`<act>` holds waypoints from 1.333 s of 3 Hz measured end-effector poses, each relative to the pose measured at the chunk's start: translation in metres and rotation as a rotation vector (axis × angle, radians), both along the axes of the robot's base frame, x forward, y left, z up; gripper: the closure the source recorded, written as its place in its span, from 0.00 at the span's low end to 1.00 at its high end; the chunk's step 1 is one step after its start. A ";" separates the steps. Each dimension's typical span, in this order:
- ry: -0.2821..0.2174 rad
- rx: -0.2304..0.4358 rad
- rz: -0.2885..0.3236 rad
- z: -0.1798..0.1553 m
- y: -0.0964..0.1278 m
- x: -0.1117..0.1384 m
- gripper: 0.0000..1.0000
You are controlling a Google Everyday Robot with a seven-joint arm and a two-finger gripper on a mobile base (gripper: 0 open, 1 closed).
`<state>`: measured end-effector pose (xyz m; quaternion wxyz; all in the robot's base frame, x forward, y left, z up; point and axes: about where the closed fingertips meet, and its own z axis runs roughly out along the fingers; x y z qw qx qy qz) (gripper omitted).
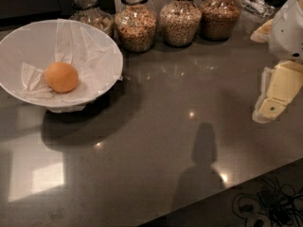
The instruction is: Pick orange from white bowl
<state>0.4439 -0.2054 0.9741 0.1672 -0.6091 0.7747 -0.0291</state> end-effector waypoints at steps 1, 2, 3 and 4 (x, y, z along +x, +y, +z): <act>-0.024 0.039 0.069 -0.001 0.032 0.017 0.00; -0.058 0.079 0.159 0.006 0.074 0.039 0.00; -0.090 0.117 0.257 0.017 0.119 0.055 0.00; -0.090 0.117 0.257 0.017 0.119 0.055 0.00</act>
Offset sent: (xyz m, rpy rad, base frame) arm 0.0650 0.1263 0.0141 0.1294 -0.0934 0.2748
